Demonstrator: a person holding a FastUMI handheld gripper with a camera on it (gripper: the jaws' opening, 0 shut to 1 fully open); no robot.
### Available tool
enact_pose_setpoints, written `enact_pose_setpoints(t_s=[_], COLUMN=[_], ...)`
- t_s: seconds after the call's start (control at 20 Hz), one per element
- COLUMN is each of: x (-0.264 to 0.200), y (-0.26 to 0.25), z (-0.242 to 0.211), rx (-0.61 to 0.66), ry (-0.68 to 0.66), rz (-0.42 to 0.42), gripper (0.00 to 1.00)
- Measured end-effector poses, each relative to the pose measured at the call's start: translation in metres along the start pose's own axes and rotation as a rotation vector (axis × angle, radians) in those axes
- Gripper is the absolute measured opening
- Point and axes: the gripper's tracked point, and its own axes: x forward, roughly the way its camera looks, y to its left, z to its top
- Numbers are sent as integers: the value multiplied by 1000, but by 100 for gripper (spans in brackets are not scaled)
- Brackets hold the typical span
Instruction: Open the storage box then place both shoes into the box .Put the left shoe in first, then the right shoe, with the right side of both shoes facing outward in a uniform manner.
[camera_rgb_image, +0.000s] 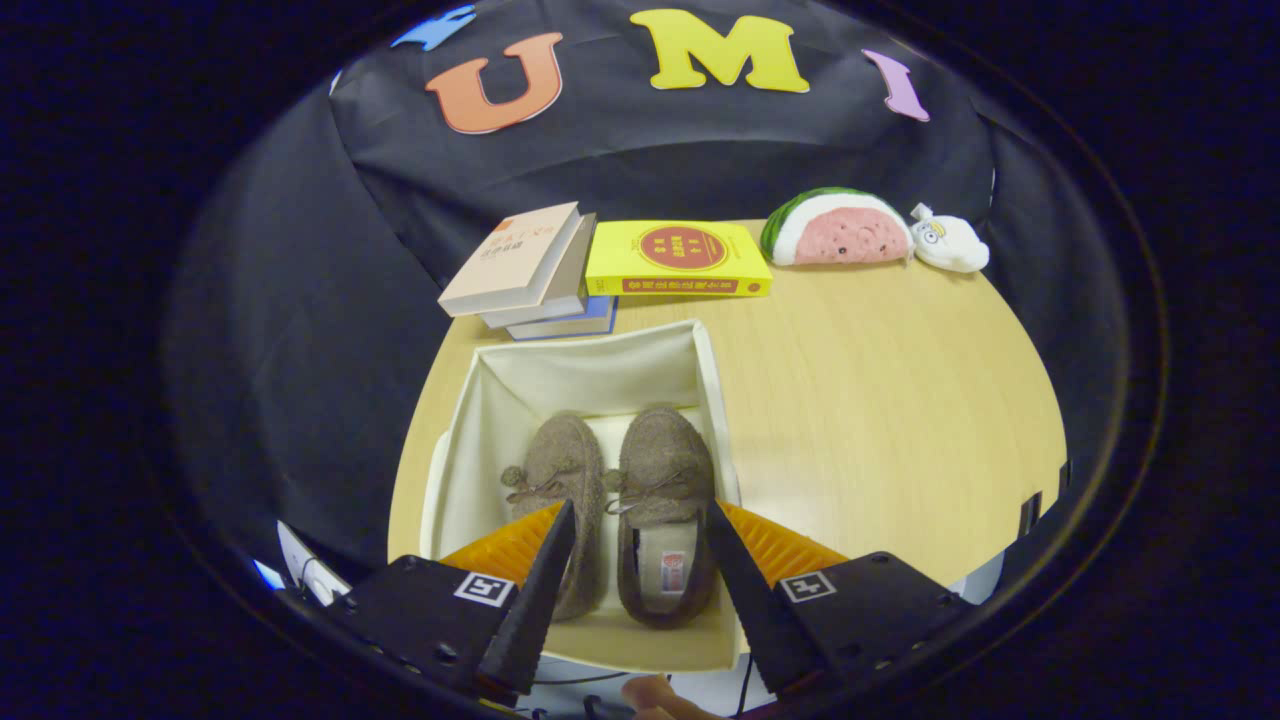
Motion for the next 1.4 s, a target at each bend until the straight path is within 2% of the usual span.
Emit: enact_pose_setpoints(t_s=[0.1, 0.2, 0.35, 0.75, 0.9, 1.15, 1.4], x=[-12, -23, -42, -122, -152, -196, -219], y=[-7, -20, -41, -133, -167, -234, -264], z=[11, 20, 34, 76, 74, 71, 50], rx=[-9, -17, -28, -57, -17, 19, -38], ry=[-49, -100, -177, -504, -582, -698, -764], rz=[-7, -29, -50, -152, -145, -192, -179], gripper=[82, 90, 98, 96, 97, 96, 96])
